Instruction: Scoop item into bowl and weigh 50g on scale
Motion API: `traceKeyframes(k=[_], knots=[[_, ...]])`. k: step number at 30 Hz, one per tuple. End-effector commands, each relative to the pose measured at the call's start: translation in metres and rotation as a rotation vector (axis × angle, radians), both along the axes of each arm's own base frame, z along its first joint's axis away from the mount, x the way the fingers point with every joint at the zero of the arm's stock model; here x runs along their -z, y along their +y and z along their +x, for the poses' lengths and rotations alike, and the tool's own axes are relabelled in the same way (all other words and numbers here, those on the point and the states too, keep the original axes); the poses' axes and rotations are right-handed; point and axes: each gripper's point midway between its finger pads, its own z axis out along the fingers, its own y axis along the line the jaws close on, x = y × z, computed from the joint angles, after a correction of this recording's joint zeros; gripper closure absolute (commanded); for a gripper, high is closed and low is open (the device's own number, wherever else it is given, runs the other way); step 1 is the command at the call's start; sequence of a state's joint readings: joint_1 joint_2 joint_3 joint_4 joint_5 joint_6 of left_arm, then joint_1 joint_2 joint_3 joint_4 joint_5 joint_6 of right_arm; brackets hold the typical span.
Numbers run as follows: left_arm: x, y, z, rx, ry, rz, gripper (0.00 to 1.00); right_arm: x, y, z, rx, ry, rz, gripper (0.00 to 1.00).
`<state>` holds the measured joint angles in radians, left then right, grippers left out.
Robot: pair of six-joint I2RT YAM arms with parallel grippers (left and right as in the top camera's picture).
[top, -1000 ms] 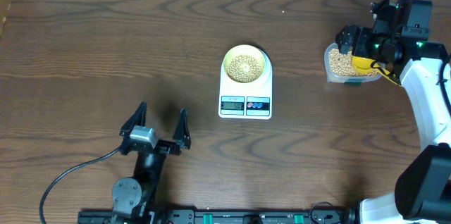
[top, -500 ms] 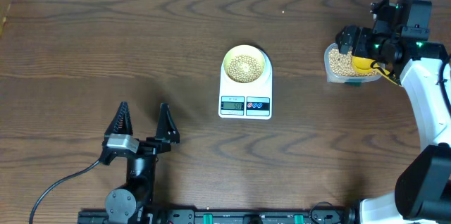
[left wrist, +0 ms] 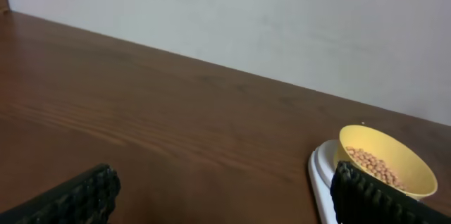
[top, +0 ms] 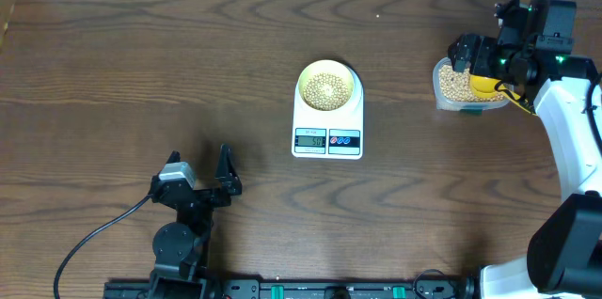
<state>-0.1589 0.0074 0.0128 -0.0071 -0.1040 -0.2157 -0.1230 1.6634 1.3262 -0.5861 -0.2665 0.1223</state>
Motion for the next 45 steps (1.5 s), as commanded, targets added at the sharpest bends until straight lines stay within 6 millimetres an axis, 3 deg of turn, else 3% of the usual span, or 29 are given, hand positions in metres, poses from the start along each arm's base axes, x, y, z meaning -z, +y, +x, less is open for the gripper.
traceKeyframes(k=[1, 14, 45], knots=[[0.0166, 0.0052, -0.0015, -0.031, 0.058, -0.018, 0.02, 0.0032, 0.0007, 0.0001, 0.0, 0.009, 0.008, 0.01], [0.0182, 0.0098, -0.0015, -0.049, 0.063, -0.084, 0.02, 0.0032, 0.0007, 0.0001, 0.0, 0.009, 0.008, 0.01], [0.0195, 0.0049, -0.0015, -0.009, 0.07, 0.003, 0.02, 0.0032, 0.0007, 0.0001, 0.0, 0.009, 0.008, 0.01]])
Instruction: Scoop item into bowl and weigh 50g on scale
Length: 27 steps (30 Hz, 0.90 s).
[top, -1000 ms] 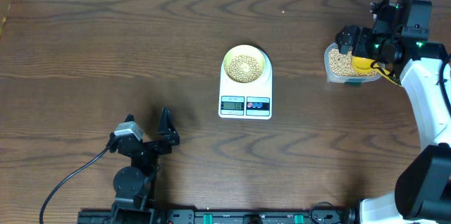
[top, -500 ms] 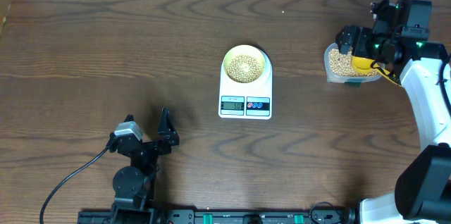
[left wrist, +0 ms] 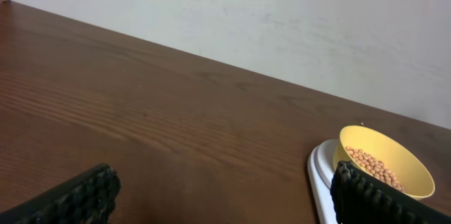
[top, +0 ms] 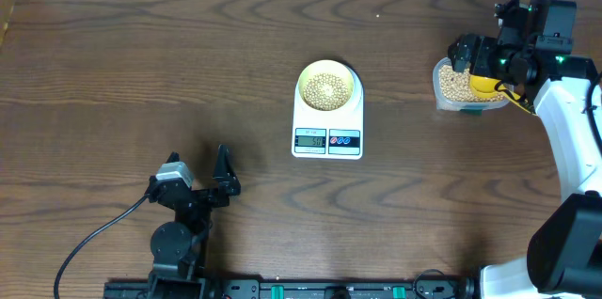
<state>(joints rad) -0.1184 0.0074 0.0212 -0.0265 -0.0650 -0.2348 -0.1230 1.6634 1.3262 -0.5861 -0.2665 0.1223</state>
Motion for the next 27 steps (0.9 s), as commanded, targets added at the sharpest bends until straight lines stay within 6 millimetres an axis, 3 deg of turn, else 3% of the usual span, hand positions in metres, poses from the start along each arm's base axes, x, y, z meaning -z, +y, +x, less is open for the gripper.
traceKeyframes(k=[1, 27], knots=[[0.019, 0.002, -0.001, -0.004, 0.059, 0.023, 0.02, 0.003, 0.001, 0.0, 0.0, 0.009, 0.008, 0.01], [0.019, -0.014, -0.002, 0.104, 0.055, 0.167, 0.02, 0.003, 0.001, 0.0, 0.001, 0.009, 0.008, 0.01]])
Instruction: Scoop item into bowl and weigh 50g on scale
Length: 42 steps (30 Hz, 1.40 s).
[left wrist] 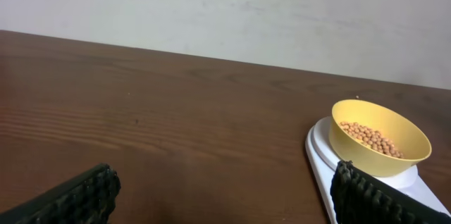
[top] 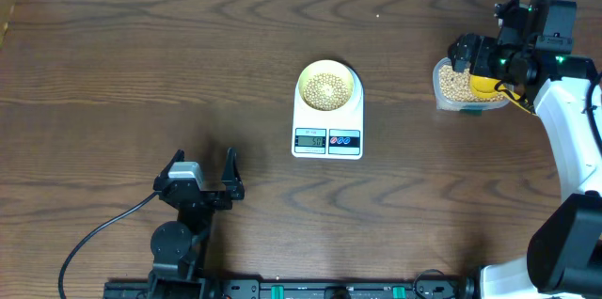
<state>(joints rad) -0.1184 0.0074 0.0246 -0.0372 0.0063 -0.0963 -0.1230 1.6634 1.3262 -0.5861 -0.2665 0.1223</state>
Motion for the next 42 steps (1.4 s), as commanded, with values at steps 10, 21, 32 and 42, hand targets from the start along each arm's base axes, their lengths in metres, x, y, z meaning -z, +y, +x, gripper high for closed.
traceKeyframes(k=[10, 21, 32, 42], knots=[[0.0167, -0.0039, -0.0009, 0.031, 0.043, 0.06, 0.03, 0.0032, 0.0007, 0.0001, 0.0, 0.009, 0.008, 0.01], [0.0173, -0.0038, -0.0009, 0.031, 0.046, 0.06, 0.02, 0.0032, 0.0007, 0.0001, 0.0, 0.009, 0.008, 0.01], [0.0173, -0.0038, -0.0009, 0.031, 0.046, 0.06, 0.03, 0.0032, 0.0007, 0.0001, 0.0, 0.009, 0.008, 0.01], [0.0173, -0.0039, -0.0009, 0.031, 0.046, 0.06, 0.02, 0.0032, 0.0007, 0.0001, 0.0, 0.009, 0.008, 0.01]])
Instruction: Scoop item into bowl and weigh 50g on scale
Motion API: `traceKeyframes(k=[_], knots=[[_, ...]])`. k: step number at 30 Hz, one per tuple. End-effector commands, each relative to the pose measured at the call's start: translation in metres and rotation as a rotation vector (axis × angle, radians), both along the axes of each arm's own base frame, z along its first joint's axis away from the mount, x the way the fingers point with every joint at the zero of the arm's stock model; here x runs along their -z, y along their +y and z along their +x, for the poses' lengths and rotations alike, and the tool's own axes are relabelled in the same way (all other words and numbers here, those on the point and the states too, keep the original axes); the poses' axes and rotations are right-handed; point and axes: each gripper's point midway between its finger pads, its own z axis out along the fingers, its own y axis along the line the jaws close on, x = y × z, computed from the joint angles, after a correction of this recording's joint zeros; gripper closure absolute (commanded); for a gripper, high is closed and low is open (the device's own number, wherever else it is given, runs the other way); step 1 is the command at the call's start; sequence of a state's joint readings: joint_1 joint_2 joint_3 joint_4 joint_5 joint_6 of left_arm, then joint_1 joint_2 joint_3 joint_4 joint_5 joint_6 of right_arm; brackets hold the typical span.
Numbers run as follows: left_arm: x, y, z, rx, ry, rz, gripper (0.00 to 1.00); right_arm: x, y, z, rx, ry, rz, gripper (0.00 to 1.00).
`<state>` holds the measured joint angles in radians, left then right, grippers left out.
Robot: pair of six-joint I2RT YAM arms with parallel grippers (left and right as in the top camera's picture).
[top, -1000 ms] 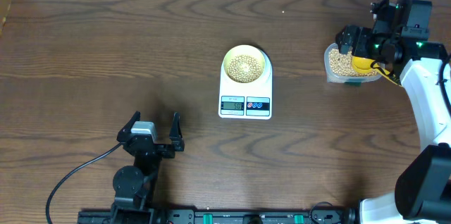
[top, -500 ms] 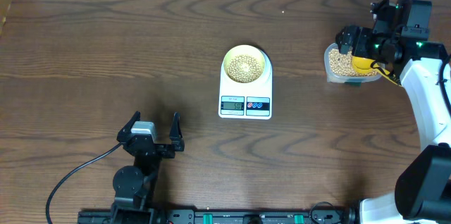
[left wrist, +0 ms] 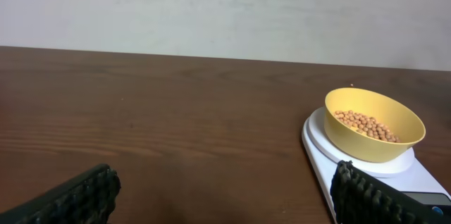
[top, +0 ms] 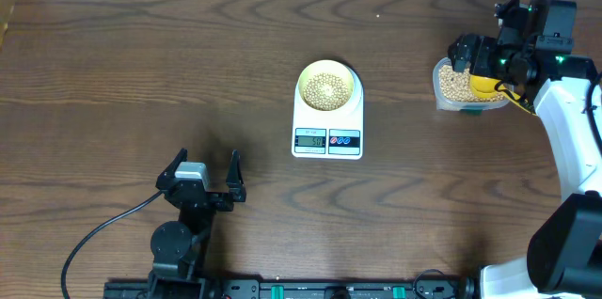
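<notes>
A yellow bowl (top: 328, 87) holding beans sits on the white scale (top: 327, 142) at the table's middle; its display is too small to read. The left wrist view has the bowl (left wrist: 373, 124) on the scale (left wrist: 320, 143) at the right. My left gripper (top: 204, 171) stands open near the front edge, left of the scale, with nothing between its fingers (left wrist: 83, 194). At the far right my right gripper (top: 468, 57) hangs over a clear container of beans (top: 455, 86), shut on a yellow scoop (top: 486, 86).
Dark wooden table (top: 141, 64) with a pale wall (left wrist: 225, 5) behind its far edge. A black cable (top: 94, 238) runs from the left arm's base toward the front left. The right arm's white links (top: 569, 139) run down the right side.
My left gripper has turned a little and sits slightly nearer the front edge. Its view is now level, with the bowl and scale showing more fully. The right arm has not moved.
My left gripper stood open and angled to the front left of the scale, its view tilted. It then drew back and squared up by steps, open throughout. The right gripper stayed over the bean container, and the bowl stayed on the scale.
</notes>
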<state>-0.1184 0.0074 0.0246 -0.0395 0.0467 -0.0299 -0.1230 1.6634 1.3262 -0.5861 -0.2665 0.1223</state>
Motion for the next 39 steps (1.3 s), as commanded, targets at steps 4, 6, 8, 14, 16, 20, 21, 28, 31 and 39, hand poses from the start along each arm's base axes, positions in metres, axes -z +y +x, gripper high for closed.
traceKeyframes(k=[4, 6, 8, 14, 16, 20, 21, 28, 31, 39], knots=[[0.017, 0.003, 0.0, -0.018, 0.048, 0.0, 0.02, 0.003, 0.001, 0.0, 0.001, 0.009, 0.008, 0.01], [0.017, 0.003, 0.0, -0.018, 0.048, 0.0, 0.02, 0.004, -0.005, 0.0, 0.014, 0.011, -0.022, 0.01], [0.017, 0.003, 0.0, -0.018, 0.048, 0.0, 0.02, 0.005, -0.004, -0.004, 0.014, 0.024, -0.022, 0.01], [0.017, 0.003, 0.0, -0.018, 0.048, 0.0, 0.02, -0.01, -0.003, -0.009, 0.014, 0.001, -0.024, 0.01], [0.017, 0.003, 0.0, -0.018, 0.048, 0.0, 0.02, -0.019, -0.003, -0.011, 0.014, -0.022, -0.027, 0.01], [0.017, 0.003, 0.0, -0.018, 0.048, 0.0, 0.03, -0.044, -0.002, -0.016, 0.013, -0.081, -0.034, 0.01], [0.017, 0.003, 0.0, -0.018, 0.048, 0.0, 0.02, -0.058, -0.001, -0.023, 0.01, -0.105, -0.039, 0.01], [0.017, 0.003, 0.0, -0.018, 0.048, 0.0, 0.02, -0.091, 0.007, -0.047, -0.045, -0.173, -0.086, 0.01], [0.017, 0.003, 0.0, -0.018, 0.048, 0.0, 0.02, -0.096, 0.008, -0.059, -0.047, -0.199, -0.091, 0.01], [0.017, 0.003, 0.0, -0.018, 0.048, 0.0, 0.02, -0.083, 0.014, -0.101, -0.042, -0.47, -0.122, 0.01]])
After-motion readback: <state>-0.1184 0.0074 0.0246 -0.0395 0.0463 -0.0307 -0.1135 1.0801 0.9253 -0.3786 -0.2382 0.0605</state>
